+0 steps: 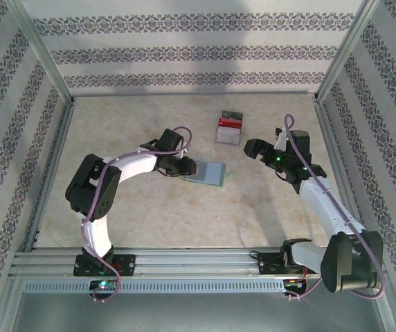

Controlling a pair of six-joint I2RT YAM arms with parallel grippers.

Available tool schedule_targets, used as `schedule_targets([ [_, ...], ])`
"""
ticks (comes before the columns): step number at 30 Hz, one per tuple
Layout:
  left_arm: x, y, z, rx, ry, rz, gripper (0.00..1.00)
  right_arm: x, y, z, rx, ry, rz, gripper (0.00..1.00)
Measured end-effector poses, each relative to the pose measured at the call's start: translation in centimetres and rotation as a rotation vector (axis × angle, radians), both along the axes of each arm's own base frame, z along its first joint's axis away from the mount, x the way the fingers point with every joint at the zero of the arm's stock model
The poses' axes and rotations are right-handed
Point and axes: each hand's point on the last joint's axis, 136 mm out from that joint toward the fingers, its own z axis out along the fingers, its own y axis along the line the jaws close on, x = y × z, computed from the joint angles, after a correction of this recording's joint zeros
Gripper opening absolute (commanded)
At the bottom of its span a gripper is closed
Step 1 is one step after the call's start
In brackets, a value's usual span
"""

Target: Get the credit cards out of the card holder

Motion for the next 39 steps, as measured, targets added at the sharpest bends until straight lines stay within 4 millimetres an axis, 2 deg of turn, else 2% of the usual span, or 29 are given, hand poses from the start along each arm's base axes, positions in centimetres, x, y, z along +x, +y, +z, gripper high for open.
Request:
schedule_targets([
  [8,0.0,0.2,-1.3,0.029,0.027,0.003,0.33,0.2,-0.2,-0.7,-0.001,0.022,-0.006,0.98],
  [29,0.2,0.1,-1.7,0.05,0.03,-0.001,0.33,0.3,-0.2,-1.7,-0.002,0.049,-0.005,0.98],
  [32,0.2,-0.4,-1.6,0.044,0.028,-0.01,0.33,0.3,0.1,-1.8,0.013,0.054,0.011,0.87],
  [34,0.1,-0.7,-1.6,0.042,0.028,-0.017,0.33,0.5,0.5,-2.5,0.037,0.075,0.031,0.77],
  [37,0.1,-1.0,-1.7,0.038,0.031,-0.026,0.33,0.5,1.4,-4.4,0.088,0.15,0.062,0.62],
  [39,0.1,-1.2,-1.6,0.034,0.032,-0.029,0.33,0.5,2.0,-5.9,0.12,0.206,0.079,0.6],
])
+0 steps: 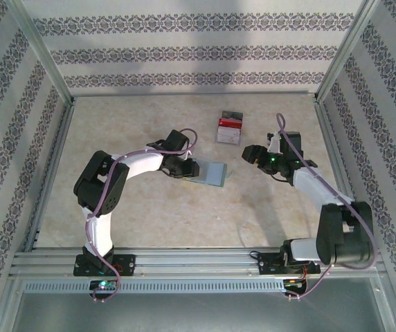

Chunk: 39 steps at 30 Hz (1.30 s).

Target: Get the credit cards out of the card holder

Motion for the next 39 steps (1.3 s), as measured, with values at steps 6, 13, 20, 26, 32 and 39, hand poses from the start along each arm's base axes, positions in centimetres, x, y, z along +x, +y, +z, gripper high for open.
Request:
schedule_targets([
  [6,-0.1,-0.5,0.2,-0.007,-0.003,-0.012,0.32,-0.2,1.8,-2.1,0.042,0.069,0.05,0.6],
  [13,-0.1,-1.4,1.0,-0.029,-0.014,-0.031,0.32,-0.4,2.6,-3.3,0.044,0.098,0.075,0.62],
  [20,0.2,-3.2,2.8,-0.068,-0.044,-0.063,0.32,-0.3,2.4,-3.5,0.026,0.095,0.064,0.63],
  [26,0.5,-5.1,4.1,-0.103,-0.064,-0.097,0.34,0.1,1.4,-2.9,0.003,0.075,0.029,0.63],
  [32,0.6,-7.7,3.8,-0.121,-0.052,-0.145,0.4,0.5,0.0,-1.3,-0.011,0.022,-0.01,0.63],
  [39,0.3,-9.4,2.0,-0.104,-0.014,-0.182,0.46,0.4,-0.8,-1.1,-0.017,0.018,-0.031,0.63],
])
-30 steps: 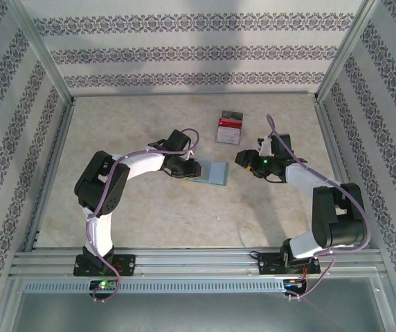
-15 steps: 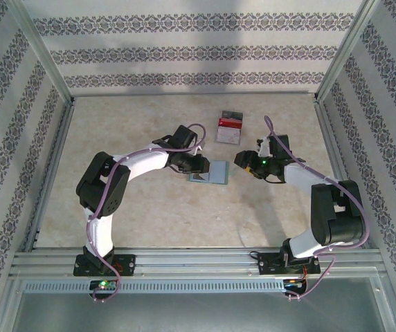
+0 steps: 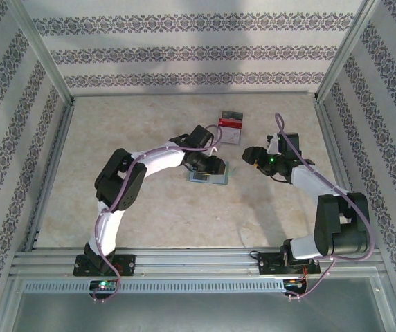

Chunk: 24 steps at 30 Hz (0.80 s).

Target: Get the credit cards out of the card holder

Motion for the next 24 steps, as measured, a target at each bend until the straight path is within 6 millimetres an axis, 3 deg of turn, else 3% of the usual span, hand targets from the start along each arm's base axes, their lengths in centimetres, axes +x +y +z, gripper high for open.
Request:
schedule_targets([
  [6,-0.1,-0.6,-1.2,0.012,0.031,-0.014,0.48,-0.2,0.0,-0.2,-0.001,0.007,0.0,0.63],
  [24,-0.4,-0.8,-1.3,0.026,0.024,-0.039,0.48,-0.3,-0.2,-0.2,-0.007,0.003,0.008,0.63],
])
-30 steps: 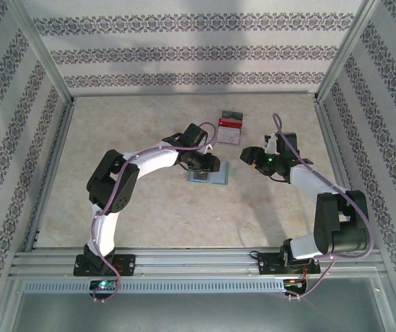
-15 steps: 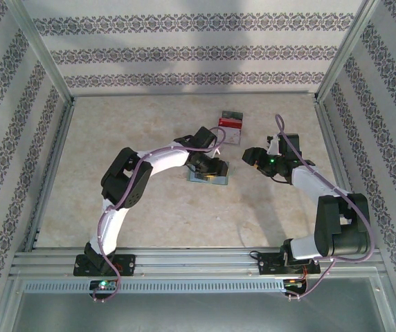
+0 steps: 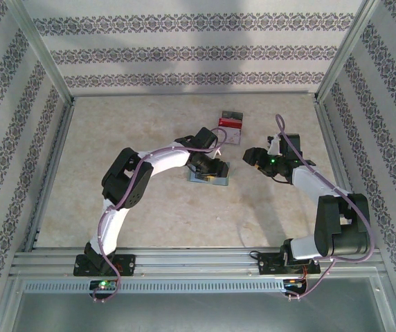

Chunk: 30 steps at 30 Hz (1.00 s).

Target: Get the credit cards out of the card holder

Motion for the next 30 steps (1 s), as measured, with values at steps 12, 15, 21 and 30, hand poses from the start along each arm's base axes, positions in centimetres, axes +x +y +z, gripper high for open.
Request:
schedule_targets([
  [12,0.3,0.3,5.8,-0.047,-0.097,-0.001,0.47,-0.1,0.8,0.6,0.05,0.005,0.026,0.59],
  [15,0.5,0.7,7.7,-0.066,-0.129,0.01,0.47,0.1,1.2,1.1,0.082,0.013,0.034,0.56],
  [21,1.0,4.4,9.2,-0.069,-0.148,0.079,0.36,0.7,2.2,2.2,0.131,0.015,0.063,0.51],
  [30,2.0,11.9,5.1,-0.09,-0.03,0.277,0.2,0.7,6.5,2.9,0.162,0.031,0.168,0.48],
])
